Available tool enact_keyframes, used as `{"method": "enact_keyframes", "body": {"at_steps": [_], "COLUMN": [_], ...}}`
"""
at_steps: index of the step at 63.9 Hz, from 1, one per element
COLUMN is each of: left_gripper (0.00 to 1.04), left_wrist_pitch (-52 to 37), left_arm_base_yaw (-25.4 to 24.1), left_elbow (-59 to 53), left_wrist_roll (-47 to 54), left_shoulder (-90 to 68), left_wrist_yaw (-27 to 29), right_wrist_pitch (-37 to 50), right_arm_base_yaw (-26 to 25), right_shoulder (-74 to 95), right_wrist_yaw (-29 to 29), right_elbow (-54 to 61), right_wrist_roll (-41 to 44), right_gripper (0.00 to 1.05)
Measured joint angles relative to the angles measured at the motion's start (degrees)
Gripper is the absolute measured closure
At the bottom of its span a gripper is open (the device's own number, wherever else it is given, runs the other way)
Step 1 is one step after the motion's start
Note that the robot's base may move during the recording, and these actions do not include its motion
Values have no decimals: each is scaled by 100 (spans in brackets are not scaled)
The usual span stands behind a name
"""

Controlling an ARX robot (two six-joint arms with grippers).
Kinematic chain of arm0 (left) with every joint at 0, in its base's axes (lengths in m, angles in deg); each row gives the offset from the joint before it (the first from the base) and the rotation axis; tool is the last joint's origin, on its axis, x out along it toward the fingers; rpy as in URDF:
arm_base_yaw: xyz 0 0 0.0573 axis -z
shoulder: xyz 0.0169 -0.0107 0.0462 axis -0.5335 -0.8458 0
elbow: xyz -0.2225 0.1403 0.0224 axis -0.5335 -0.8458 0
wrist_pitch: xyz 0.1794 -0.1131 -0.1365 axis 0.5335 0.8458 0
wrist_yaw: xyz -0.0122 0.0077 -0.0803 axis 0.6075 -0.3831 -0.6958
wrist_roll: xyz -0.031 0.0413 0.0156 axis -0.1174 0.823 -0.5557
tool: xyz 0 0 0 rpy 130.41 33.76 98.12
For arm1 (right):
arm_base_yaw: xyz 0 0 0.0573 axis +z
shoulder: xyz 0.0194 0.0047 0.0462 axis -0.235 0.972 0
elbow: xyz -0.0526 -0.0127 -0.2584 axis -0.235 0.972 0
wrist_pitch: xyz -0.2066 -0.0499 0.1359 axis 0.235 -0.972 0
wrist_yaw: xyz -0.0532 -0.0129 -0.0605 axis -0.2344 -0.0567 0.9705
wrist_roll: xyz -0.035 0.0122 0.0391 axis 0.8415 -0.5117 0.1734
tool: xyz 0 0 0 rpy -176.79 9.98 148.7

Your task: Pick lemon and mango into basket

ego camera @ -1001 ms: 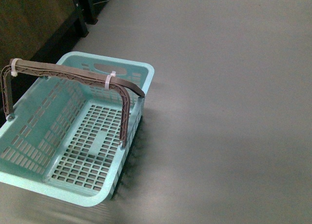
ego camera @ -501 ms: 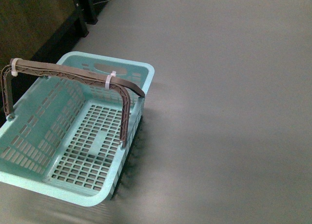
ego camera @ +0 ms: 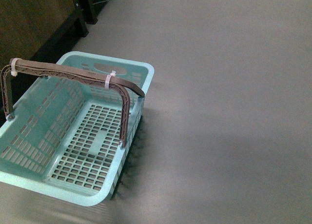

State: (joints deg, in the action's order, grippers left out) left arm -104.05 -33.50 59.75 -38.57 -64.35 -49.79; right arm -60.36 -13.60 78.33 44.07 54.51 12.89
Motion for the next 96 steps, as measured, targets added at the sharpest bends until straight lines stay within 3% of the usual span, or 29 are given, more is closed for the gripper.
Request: {"method": "enact_keyframes", "body": {"at_steps": [8, 23, 58, 89, 96], "left_gripper": [7, 7, 7, 81, 87], "left_wrist_pitch": [-715, -713, -374, -66, 164], "left_arm_base_yaw": [400, 881, 1121, 1130, 1128], "left_elbow": [699, 2280, 3882, 4430, 4535], "left_wrist_roll": [-964, -1803, -1947, -1941, -2164], "left_shoulder": [-1690, -3713, -5289, -5731, -5731], "left_wrist_yaw": [551, 1043, 1325, 1493, 1517], "right_wrist_pitch": [0, 0, 0, 0, 0], "right_arm_base_yaw": [0, 0, 0, 0, 0], "right_shoulder": [0, 0, 0, 2, 0], "right_wrist_yaw": [-2, -2, -2, -2, -2], "right_elbow": [0, 0, 0, 0, 0], "right_wrist_roll": [0, 0, 0, 0, 0], "right_gripper": [9, 9, 9, 9, 9]}}
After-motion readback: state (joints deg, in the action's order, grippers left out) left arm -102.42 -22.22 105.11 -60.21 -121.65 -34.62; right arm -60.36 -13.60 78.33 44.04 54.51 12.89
